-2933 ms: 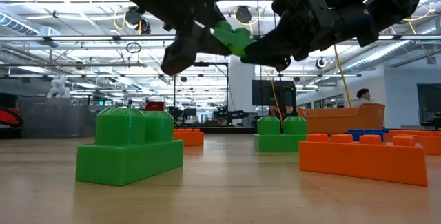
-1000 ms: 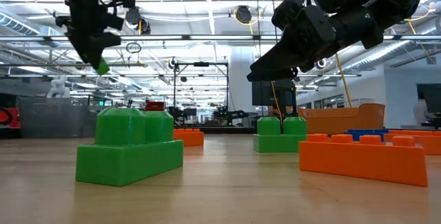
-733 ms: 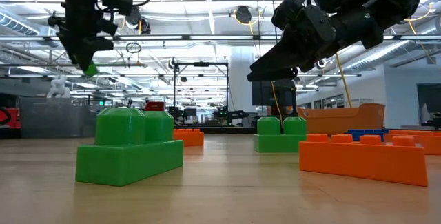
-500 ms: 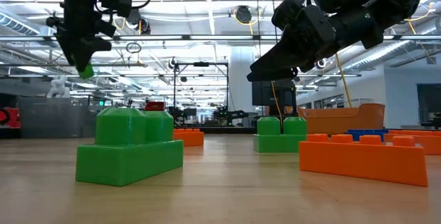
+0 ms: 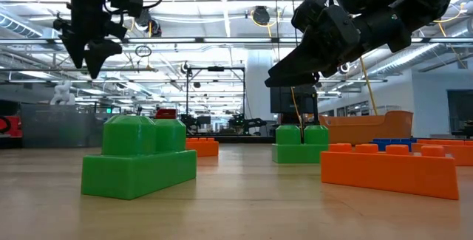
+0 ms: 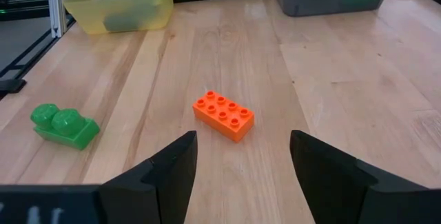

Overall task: Sort & place blocks by color
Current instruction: Put the blue game piece into the yellow bin

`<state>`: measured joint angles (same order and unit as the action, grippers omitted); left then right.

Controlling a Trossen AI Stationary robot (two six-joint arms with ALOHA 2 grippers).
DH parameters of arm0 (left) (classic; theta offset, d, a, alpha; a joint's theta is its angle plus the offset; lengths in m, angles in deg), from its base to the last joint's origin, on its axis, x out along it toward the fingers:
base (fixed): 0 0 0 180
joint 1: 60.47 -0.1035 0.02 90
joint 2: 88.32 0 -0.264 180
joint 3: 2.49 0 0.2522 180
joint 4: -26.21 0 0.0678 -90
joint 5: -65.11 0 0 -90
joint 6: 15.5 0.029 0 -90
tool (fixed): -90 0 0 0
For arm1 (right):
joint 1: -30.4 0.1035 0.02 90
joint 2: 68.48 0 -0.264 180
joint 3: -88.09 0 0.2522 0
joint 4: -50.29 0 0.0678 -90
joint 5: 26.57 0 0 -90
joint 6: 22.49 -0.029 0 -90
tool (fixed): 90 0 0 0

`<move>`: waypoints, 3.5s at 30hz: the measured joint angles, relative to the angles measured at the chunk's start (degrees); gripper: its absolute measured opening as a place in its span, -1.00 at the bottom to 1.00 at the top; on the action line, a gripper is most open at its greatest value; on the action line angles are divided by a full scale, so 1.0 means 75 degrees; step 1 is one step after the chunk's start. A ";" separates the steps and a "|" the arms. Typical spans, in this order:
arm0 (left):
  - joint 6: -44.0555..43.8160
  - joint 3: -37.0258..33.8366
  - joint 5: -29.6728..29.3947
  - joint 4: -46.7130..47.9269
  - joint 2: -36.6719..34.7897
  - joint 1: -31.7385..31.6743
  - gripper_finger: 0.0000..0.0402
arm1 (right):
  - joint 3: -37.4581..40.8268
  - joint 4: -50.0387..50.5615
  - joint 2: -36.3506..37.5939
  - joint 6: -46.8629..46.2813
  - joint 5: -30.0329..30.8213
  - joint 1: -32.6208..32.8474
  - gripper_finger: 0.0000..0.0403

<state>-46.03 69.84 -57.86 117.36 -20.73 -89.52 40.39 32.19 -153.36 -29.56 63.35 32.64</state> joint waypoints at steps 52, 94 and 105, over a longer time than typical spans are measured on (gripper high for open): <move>0.1217 -0.0012 0.2923 -0.7299 0.3399 0.5267 0.36 | -0.1458 0.9152 0.1967 -0.0701 0.0795 0.0131 0.10; 0.1308 0.0000 0.1000 -0.7500 0.3484 0.5763 0.36 | -0.1258 0.8921 -0.0369 -0.1990 0.1227 0.0683 -0.40; 0.1712 0.0003 0.0956 -0.7765 0.3480 0.5813 0.36 | -0.1227 0.5424 0.0088 -0.1388 0.1624 0.0605 -0.40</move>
<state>-33.19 69.86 -50.69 59.13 5.36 -45.92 31.19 72.87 -152.70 -39.96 75.53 37.18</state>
